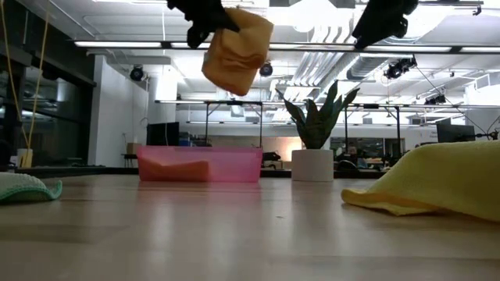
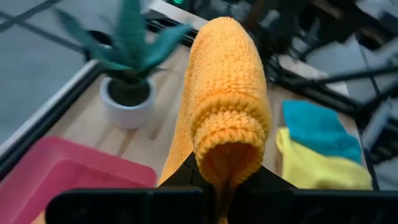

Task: Fold microfiber towels
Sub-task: Put the orange microfiber towel into the bin

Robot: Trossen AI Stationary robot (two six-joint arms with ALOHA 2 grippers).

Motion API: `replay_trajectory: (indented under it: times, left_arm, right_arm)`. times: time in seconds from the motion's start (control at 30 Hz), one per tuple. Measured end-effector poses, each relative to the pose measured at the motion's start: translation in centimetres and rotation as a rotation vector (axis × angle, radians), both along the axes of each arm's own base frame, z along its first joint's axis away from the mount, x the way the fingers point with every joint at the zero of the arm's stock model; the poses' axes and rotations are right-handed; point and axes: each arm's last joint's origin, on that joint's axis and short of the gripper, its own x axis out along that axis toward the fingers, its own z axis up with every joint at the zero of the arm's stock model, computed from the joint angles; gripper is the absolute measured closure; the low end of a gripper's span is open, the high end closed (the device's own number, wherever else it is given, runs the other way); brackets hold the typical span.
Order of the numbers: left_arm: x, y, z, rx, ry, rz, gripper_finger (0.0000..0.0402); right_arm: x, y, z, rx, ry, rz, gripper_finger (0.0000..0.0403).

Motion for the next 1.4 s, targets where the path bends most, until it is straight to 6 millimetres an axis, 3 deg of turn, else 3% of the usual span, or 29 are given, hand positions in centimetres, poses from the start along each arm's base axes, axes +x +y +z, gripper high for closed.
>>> replay_trajectory:
  times: [0.17, 0.5, 1.4]
  left_arm:
    - [-0.8, 2.0, -0.3, -0.038, -0.002, 0.094, 0.0400]
    - [-1.2, 4.0, -1.3, -0.080, 0.026, 0.173, 0.0400]
    - [-1.1, 4.8, -1.7, -0.067, -0.043, 0.202, 0.0398]
  right_arm:
    - [-0.3, -0.3, -0.7, 0.002, -0.043, -0.016, 0.0206]
    - [-0.2, -0.8, -1.1, -0.001, -0.038, -0.042, 0.0206]
    - [-0.3, -1.2, -1.1, 0.127, -0.094, -0.188, 0.0206]
